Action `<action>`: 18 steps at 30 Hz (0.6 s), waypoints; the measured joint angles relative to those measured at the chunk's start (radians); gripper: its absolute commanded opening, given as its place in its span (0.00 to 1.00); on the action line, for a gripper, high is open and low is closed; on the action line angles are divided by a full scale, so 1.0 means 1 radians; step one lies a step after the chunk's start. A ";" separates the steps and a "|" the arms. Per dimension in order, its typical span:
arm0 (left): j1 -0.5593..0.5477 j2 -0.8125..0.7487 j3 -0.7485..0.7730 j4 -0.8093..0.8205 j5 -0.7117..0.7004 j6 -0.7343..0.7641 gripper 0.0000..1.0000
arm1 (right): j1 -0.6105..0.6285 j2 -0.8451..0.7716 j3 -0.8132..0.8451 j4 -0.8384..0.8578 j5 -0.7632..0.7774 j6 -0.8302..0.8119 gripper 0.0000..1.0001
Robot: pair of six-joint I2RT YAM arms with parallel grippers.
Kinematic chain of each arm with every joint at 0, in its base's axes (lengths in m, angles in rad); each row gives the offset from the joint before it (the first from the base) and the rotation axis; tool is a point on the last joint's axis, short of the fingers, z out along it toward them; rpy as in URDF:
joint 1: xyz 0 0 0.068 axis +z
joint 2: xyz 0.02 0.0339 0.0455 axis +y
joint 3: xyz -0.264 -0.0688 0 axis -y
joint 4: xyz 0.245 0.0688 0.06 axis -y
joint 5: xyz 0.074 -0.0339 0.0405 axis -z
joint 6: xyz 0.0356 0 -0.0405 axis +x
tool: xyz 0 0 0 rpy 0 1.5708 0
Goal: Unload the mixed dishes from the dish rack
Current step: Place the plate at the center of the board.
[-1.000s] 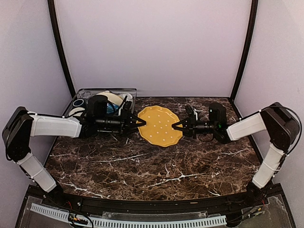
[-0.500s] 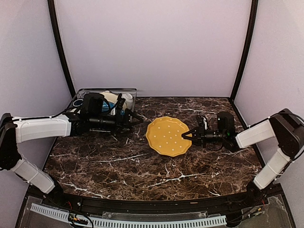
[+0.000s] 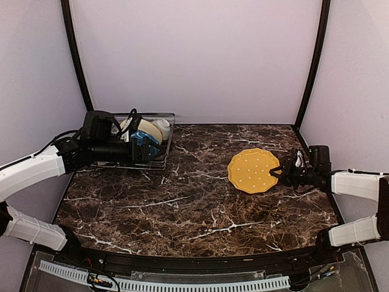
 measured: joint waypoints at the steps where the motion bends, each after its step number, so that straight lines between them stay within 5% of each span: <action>1: 0.000 -0.011 0.000 -0.007 -0.009 0.011 0.99 | -0.021 -0.023 -0.013 -0.027 0.017 -0.006 0.00; 9: 0.000 -0.079 -0.001 -0.037 -0.065 0.087 0.99 | -0.051 -0.123 -0.058 -0.151 -0.005 -0.108 0.00; 18: 0.000 -0.076 -0.041 -0.024 -0.074 0.103 0.99 | 0.291 0.082 0.050 -0.218 -0.133 -0.266 0.00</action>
